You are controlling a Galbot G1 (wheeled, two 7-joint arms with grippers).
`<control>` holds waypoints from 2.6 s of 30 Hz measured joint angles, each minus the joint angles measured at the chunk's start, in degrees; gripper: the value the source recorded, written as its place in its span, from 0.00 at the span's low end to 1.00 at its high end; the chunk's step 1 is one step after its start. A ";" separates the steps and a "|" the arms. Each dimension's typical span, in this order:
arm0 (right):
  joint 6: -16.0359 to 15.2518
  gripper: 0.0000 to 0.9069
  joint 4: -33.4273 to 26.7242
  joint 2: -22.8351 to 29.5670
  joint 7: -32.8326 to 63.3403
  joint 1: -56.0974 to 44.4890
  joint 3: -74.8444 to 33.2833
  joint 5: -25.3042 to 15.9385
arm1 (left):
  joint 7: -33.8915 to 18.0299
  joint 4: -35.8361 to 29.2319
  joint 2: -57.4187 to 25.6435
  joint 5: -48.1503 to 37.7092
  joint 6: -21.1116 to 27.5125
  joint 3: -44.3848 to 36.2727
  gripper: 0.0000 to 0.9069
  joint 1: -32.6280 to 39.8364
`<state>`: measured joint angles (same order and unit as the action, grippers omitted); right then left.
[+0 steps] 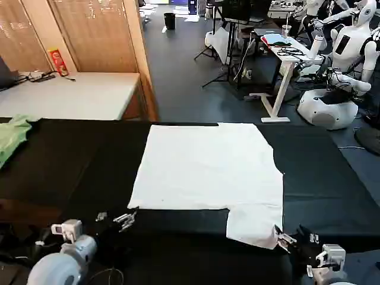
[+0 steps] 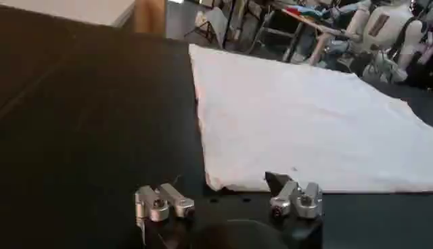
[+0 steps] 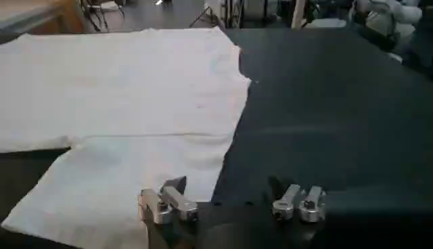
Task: Fold and organize the clothes.
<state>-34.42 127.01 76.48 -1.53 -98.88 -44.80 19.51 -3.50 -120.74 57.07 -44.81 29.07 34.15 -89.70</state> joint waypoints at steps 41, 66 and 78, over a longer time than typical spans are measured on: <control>-2.10 0.02 8.15 2.82 2.94 -5.90 -0.22 -1.77 | -1.41 -3.78 1.46 2.94 -0.74 1.78 0.00 -4.72; 6.20 0.02 -15.70 -4.34 2.90 24.90 7.37 2.44 | -2.94 7.90 5.93 5.09 -7.54 -3.82 0.00 13.80; 6.97 0.02 -25.06 -3.28 2.79 32.07 9.45 0.97 | -2.84 15.78 5.05 6.03 -7.88 -7.83 0.00 21.79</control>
<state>-27.45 101.96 73.20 1.26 -66.81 -35.35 20.48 -6.34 -104.95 62.12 -38.78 21.19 26.31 -67.91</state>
